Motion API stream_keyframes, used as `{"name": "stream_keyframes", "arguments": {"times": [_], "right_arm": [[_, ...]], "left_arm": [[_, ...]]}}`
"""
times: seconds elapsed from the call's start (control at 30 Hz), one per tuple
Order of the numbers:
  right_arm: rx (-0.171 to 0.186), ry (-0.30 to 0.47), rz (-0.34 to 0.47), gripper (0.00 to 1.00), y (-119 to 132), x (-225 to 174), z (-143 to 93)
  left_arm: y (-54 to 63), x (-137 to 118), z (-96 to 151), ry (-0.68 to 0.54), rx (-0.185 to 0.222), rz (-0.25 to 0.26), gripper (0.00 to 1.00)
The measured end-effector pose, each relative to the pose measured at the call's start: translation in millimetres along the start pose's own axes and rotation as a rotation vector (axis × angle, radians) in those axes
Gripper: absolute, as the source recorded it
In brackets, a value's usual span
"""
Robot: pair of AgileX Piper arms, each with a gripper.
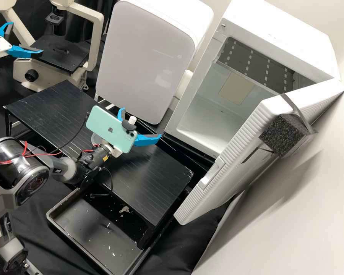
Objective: Place the petri dish in the incubator
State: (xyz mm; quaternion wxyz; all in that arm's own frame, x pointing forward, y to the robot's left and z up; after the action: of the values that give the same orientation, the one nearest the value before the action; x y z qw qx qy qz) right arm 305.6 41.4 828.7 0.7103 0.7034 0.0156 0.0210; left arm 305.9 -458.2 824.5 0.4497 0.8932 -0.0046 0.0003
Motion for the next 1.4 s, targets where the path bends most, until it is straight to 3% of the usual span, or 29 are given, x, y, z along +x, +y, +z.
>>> {"name": "stream_keyframes", "arguments": {"times": [0.4, 0.73, 0.9, 1.03, 1.17, 1.4], "right_arm": [[0.003, 0.009, 0.012, 1.0, -1, -8, 2], [0.026, 0.115, 0.088, 1.0, 1, -71, -5], [0.031, 0.179, 0.023, 1.0, -16, -102, -18], [-0.006, 0.221, -0.06, 1.0, -36, -119, -25], [-0.026, 0.199, -0.114, 1.0, -48, -122, -22], [-0.02, 0.13, -0.076, 1.0, -43, -120, -11]], "left_arm": [[0.0, 0, 0, 0.0, 0.0, 0.0, 1.0], [0.0, 0, 0, 0.0, 0.0, 0.0, 1.0], [0.0, 0, 0, 0.0, 0.0, 0.0, 1.0], [0.0, 0, 0, 0.0, 0.0, 0.0, 1.0], [0.0, 0, 0, 0.0, 0.0, 0.0, 1.0], [0.0, 0, 0, 0.0, 0.0, 0.0, 1.0]]}}
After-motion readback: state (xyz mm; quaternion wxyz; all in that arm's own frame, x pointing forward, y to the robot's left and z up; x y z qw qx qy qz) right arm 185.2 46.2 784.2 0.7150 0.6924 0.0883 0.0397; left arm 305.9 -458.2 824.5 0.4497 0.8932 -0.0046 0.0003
